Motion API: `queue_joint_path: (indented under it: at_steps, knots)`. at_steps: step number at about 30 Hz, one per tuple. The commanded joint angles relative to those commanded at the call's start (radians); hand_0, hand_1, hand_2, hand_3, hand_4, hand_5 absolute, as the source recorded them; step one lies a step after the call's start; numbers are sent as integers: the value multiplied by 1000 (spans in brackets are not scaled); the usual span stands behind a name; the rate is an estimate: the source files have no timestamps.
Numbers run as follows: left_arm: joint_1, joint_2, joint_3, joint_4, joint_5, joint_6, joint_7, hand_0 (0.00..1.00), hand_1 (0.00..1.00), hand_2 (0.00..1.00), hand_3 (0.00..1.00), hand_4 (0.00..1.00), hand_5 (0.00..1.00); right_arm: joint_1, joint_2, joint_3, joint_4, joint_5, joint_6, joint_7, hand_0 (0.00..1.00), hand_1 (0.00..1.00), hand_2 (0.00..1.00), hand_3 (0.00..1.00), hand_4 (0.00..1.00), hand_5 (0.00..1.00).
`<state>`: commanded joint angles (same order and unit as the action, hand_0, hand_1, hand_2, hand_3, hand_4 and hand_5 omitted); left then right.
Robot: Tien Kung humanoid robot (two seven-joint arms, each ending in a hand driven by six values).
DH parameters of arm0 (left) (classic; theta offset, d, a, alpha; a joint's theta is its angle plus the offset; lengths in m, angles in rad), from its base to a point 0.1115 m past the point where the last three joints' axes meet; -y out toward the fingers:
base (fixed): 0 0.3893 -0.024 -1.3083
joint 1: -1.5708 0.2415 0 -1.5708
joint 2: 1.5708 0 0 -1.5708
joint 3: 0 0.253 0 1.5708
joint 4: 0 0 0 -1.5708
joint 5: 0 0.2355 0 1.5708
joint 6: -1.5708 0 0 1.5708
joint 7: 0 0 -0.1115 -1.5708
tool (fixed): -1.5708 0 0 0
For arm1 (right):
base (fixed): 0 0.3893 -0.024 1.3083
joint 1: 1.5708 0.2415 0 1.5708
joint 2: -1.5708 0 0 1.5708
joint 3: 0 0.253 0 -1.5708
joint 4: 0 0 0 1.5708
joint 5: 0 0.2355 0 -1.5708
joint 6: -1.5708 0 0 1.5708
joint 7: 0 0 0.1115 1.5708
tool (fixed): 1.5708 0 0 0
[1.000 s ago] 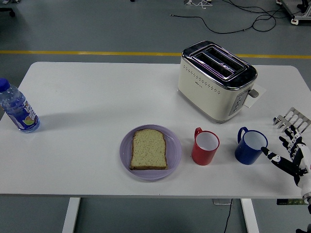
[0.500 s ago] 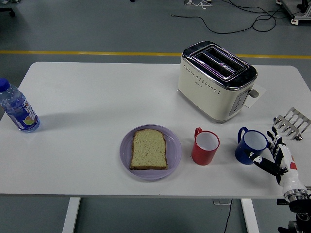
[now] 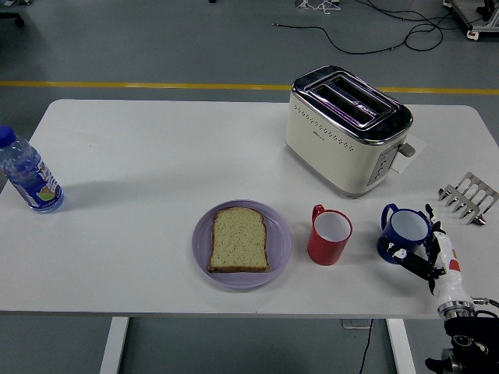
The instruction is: Pick up the cup,pour liquid into bread,place the cup on the desk
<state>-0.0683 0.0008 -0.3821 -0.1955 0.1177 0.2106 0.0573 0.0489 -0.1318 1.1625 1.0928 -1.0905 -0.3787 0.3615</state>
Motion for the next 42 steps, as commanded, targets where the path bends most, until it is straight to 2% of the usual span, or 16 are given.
queue_joint_path:
  at_steps: [3, 19, 36, 37, 42]
  knots:
    - [0, -1, 1, 0, 0, 0, 0, 643, 658, 672, 518, 244, 849, 15, 6, -14, -26, 30, -19, 14, 994, 898, 991, 998, 992, 141]
    - [2, -1, 2, 1, -4, 0, 1, 643, 659, 674, 518, 242, 856, 67, 29, -55, -109, 112, -52, 51, 987, 873, 980, 998, 993, 144]
    - [4, -1, 6, 1, -7, 0, 1, 643, 660, 674, 518, 241, 861, 96, 40, -65, -159, 145, -35, 56, 986, 873, 960, 998, 987, 156]
    - [5, -1, 6, 1, -7, 0, 1, 643, 660, 674, 518, 242, 864, 98, 41, -66, -163, 153, -38, 62, 955, 844, 929, 989, 983, 148]
    - [8, -1, 9, 1, -9, 0, 1, 643, 660, 674, 518, 242, 864, 101, 40, -75, -173, 182, -34, 76, 955, 844, 929, 989, 983, 148]
